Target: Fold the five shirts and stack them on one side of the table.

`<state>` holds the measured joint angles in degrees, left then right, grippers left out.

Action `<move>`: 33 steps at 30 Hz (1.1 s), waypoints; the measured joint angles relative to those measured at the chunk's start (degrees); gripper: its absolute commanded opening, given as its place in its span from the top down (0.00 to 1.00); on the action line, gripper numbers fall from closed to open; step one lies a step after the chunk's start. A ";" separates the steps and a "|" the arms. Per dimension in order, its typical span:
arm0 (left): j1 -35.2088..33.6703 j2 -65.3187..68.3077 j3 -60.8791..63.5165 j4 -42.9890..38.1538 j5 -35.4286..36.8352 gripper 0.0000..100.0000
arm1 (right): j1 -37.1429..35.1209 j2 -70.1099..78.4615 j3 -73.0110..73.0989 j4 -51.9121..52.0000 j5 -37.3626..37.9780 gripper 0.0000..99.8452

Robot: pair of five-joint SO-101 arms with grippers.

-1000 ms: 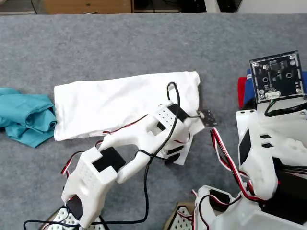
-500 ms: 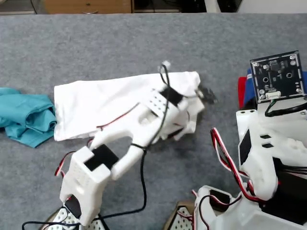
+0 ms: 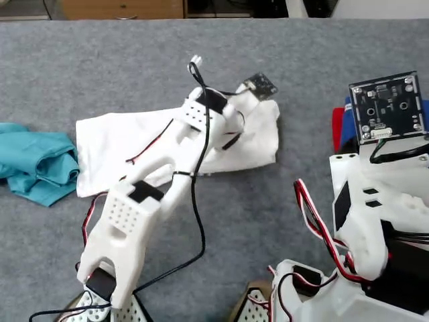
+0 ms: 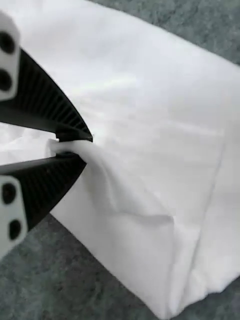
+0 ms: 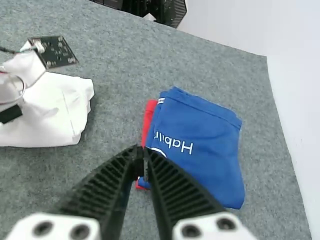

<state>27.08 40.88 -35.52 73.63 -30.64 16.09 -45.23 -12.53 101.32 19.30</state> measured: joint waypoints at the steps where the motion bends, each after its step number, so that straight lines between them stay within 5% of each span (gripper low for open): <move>1: -0.35 1.14 -1.93 0.00 0.00 0.98 | 0.00 0.00 0.00 0.00 0.00 1.00; 10: -0.97 4.84 -9.41 0.18 0.00 0.81 | 0.00 0.00 0.00 0.00 0.00 1.00; 33: -9.58 5.45 -10.20 9.32 -8.70 0.93 | 0.00 0.00 0.44 0.00 0.00 1.00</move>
<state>17.49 46.33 -45.71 82.95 -39.34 16.09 -45.23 -12.09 101.32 19.30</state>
